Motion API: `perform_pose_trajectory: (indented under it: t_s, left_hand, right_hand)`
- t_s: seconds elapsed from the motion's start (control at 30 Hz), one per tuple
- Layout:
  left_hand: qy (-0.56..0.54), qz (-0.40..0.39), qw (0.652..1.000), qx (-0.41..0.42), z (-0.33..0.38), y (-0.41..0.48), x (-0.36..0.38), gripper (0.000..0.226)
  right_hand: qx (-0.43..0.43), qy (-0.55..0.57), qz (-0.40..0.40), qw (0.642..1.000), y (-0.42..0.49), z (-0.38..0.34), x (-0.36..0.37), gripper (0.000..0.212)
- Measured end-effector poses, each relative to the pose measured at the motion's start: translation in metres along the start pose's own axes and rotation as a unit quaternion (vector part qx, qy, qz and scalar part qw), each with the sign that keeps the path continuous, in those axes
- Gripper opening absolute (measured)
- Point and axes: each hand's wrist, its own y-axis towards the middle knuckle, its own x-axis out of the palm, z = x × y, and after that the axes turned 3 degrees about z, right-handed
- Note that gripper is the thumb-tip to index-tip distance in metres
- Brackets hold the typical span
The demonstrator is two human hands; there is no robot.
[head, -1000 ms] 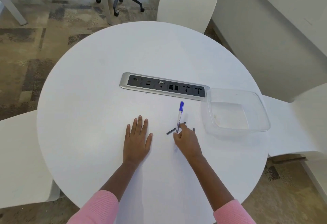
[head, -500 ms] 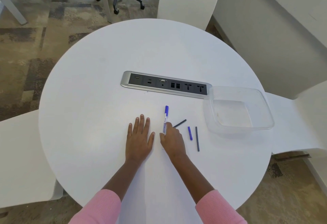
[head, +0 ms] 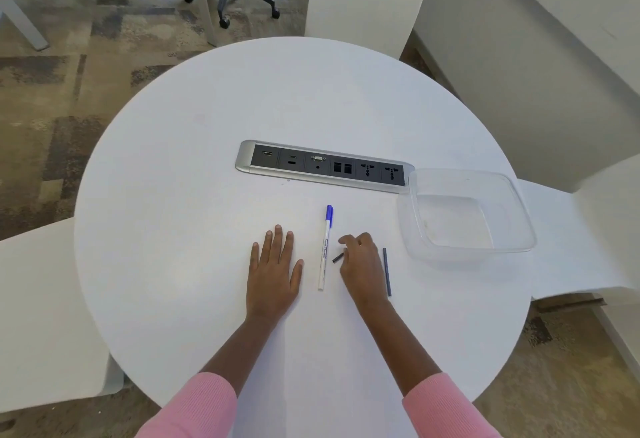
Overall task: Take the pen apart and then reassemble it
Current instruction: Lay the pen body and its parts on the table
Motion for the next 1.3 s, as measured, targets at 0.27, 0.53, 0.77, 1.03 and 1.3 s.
perform_pose_trajectory:
  t_s: [0.27,0.53,0.77,1.03,1.3]
  left_hand:
    - [0.003,0.007,1.000,0.005,0.000,0.000,0.001,0.055]
    - [-0.005,-0.016,1.000,-0.002,-0.001,0.000,-0.002,0.057]
    - [-0.007,-0.010,1.000,-0.005,0.000,0.000,-0.002,0.056]
    - [0.022,0.002,1.000,-0.023,0.012,-0.001,-0.004,0.053]
    - [0.023,0.014,0.999,-0.034,0.017,0.000,0.000,0.052]
  right_hand:
    - [-0.136,-0.110,0.011,0.984,0.011,0.031,0.000,0.031]
    - [-0.220,-0.111,0.040,0.968,0.020,0.036,-0.008,0.026]
    - [-0.244,-0.013,0.143,0.959,0.026,0.047,-0.069,0.018]
    - [-0.213,-0.112,0.210,0.948,0.069,0.114,-0.130,0.012]
    - [-0.161,-0.216,0.014,0.963,0.104,0.163,-0.123,0.013]
